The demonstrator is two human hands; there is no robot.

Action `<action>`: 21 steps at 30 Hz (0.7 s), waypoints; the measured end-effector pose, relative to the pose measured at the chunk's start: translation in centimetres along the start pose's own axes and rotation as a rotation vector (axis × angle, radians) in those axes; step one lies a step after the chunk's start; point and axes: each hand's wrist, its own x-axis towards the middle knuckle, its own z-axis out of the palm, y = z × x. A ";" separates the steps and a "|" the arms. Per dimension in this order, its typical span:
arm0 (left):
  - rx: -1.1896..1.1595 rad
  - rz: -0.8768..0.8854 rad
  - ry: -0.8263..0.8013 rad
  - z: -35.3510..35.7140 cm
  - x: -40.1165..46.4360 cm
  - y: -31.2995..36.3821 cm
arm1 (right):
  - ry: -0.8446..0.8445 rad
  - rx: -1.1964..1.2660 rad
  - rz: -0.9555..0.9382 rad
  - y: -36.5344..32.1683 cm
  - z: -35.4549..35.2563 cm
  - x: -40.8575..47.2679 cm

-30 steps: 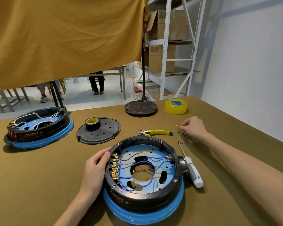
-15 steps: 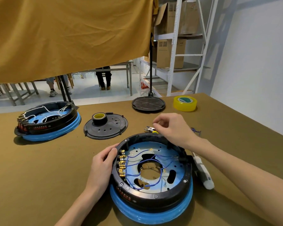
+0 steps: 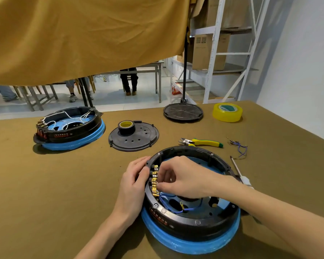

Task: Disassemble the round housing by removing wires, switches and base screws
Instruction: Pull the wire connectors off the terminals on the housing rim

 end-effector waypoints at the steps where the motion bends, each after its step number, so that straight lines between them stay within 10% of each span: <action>1: -0.005 -0.003 0.001 0.1 0.0 0.0 | 0.012 -0.002 -0.021 0.0 0.1 -0.1; 21: -0.037 0.013 -0.031 0.0 -0.1 0.3 | 0.104 0.005 -0.150 -0.1 0.3 -0.7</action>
